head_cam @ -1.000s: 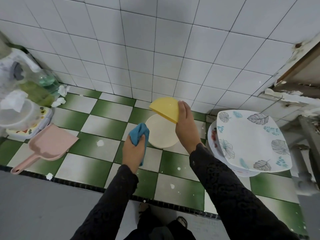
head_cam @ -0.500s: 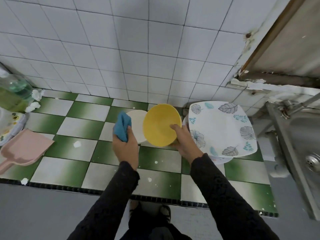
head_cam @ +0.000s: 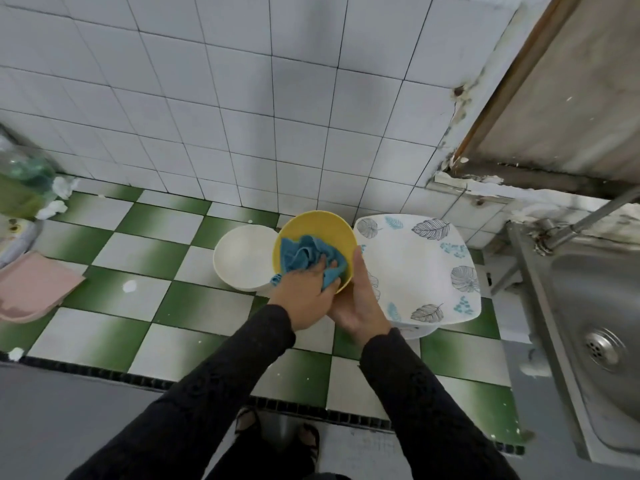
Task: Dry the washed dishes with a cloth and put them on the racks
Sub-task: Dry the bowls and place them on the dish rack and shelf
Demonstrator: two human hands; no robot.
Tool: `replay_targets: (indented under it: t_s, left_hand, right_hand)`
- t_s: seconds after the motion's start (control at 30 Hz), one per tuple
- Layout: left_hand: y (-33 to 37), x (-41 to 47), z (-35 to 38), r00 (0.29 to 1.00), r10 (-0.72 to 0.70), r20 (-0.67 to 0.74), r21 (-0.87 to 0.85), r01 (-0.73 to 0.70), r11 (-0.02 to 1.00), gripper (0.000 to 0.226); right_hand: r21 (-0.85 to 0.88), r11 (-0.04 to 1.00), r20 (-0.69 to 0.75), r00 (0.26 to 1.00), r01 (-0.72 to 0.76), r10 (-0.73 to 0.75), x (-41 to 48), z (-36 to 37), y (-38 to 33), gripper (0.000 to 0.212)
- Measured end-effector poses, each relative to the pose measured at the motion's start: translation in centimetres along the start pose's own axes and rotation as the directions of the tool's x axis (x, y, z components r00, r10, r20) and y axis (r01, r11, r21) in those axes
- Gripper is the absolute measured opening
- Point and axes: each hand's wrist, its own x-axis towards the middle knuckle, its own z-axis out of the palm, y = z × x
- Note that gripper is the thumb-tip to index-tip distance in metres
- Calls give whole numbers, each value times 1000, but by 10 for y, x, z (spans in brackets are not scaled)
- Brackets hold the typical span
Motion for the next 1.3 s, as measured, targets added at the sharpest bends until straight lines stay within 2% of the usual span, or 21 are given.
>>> replay_targets:
  t_s: [0.1, 0.17, 0.23, 0.27, 0.3, 0.37, 0.4, 0.47, 0.57, 0.67, 0.73, 0.83, 0.9, 0.97, 1.03, 1.1, 1.17, 1.2, 1.23, 1.27, 1.3]
  left_hand:
    - [16, -8, -2, 992, -71, 100, -243, 94, 965, 42]
    - [21, -12, -1, 985, -106, 140, -523, 164, 837, 49]
    - [24, -11, 4, 996, -49, 81, -715, 92, 693, 69]
    - [25, -8, 5, 1000, 1, 30, -698, 20, 716, 73]
    - [24, -4, 7, 999, 32, -16, -595, -36, 803, 72]
    - [17, 1, -4, 997, 14, -74, -254, -32, 967, 70]
    - [11, 2, -10, 996, -7, -84, -66, 1, 998, 69]
    - [-2, 2, -25, 995, -14, -95, 209, 34, 977, 72]
    - [-20, 0, -39, 998, 16, -60, 370, 7, 929, 74]
    - [-24, -11, -48, 996, 90, 19, 369, -90, 925, 71]
    - [-26, -18, -52, 984, 175, 13, 305, -171, 937, 61]
    - [-19, -26, -56, 980, 201, 9, 21, -201, 979, 43]
    - [-13, -25, -58, 989, 142, 40, -251, -128, 959, 41]
    - [-8, -24, -59, 996, 79, 32, -551, -49, 833, 39]
    - [1, -24, -59, 1000, -8, 12, -806, 15, 591, 25]
    - [11, -24, -65, 986, -164, -2, -972, 36, 232, 24]
    - [12, -21, -76, 960, -277, 41, -991, 3, -137, 25]
    - [7, -17, -83, 943, -329, 42, -974, -35, -225, 27]
    - [0, -14, -89, 922, -388, 25, -965, -79, -249, 26]
    - [-8, -12, -96, 893, -450, -19, -972, -122, -202, 22]
    - [-14, -12, -100, 857, -508, -88, -984, -155, -90, 14]
  right_hand:
    - [95, 995, -50, 999, -9, 14, 0, -2, -1, 104]
    - [153, 988, -123, 992, -2, 21, 1, 3, 0, 91]
    - [190, 980, -205, 979, 59, -20, 3, 14, 1, 71]
    - [189, 979, -217, 976, 77, -35, 4, 22, 1, 63]
    - [184, 979, -198, 979, 91, -54, 4, 29, 2, 58]
    - [169, 982, -136, 989, 78, -55, 4, 40, 6, 56]
    - [161, 986, -101, 995, 40, -24, 3, 42, 9, 60]
    - [153, 988, -61, 997, -34, 44, 5, 43, 13, 75]
    - [117, 993, -83, 996, 21, -11, 14, 45, 14, 83]
    - [62, 991, -145, 984, 117, -107, 16, 48, 13, 79]
    - [35, 990, -182, 975, 138, -130, 17, 51, 11, 81]
    - [-2, 978, -257, 945, 207, -200, 20, 51, 14, 77]
    - [-3, 974, -266, 938, 228, -220, 20, 53, 20, 75]
    - [10, 969, -276, 932, 247, -235, 18, 57, 28, 59]
    - [69, 965, -257, 939, 254, -229, 19, 57, 35, 50]
    - [78, 976, -218, 958, 205, -184, 17, 62, 38, 51]
    - [49, 986, -206, 968, 157, -144, 14, 71, 38, 61]
    - [37, 991, -192, 974, 129, -120, 13, 72, 37, 70]
    - [39, 993, -179, 979, 107, -99, 14, 70, 36, 78]
    - [53, 995, -170, 983, 84, -73, 15, 69, 35, 83]
    - [63, 996, -171, 984, 70, -58, 15, 67, 36, 86]
